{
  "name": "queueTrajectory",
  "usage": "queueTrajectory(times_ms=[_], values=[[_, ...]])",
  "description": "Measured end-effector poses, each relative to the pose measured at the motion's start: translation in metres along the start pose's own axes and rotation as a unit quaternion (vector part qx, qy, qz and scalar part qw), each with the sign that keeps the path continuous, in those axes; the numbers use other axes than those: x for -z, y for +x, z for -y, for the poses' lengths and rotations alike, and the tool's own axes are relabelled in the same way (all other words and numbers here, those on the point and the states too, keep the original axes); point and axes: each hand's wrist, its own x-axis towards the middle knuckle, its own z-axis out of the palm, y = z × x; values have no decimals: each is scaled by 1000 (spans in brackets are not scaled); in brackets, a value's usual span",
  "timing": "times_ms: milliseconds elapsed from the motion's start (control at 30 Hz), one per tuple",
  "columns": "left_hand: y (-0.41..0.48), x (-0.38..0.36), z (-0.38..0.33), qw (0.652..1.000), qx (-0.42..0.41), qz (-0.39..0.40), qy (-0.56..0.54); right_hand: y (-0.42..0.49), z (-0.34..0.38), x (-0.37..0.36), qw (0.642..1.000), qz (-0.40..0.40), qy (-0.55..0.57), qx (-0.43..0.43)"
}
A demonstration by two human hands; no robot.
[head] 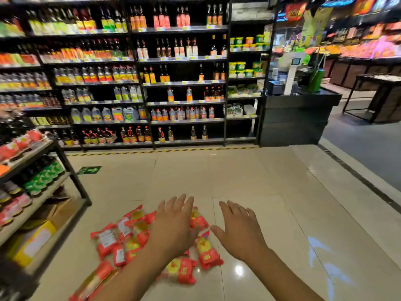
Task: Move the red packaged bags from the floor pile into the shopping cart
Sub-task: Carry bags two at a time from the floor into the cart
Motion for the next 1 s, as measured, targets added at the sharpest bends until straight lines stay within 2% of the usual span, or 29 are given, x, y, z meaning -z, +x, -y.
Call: queueTrajectory(times_ms=[333,633,833,1000], values=[[75,-28,61,993,113,18,11,159,17,-34,993,36,-4,112],[179,-117,151,991,128,39,-30,297,35,-94,992,78,-7,100],[256,-224,205,987,121,89,-51,396,10,-188,988,145,13,45],[305,-367,231,970,160,153,-100,458,-27,-328,974,223,38,-15]])
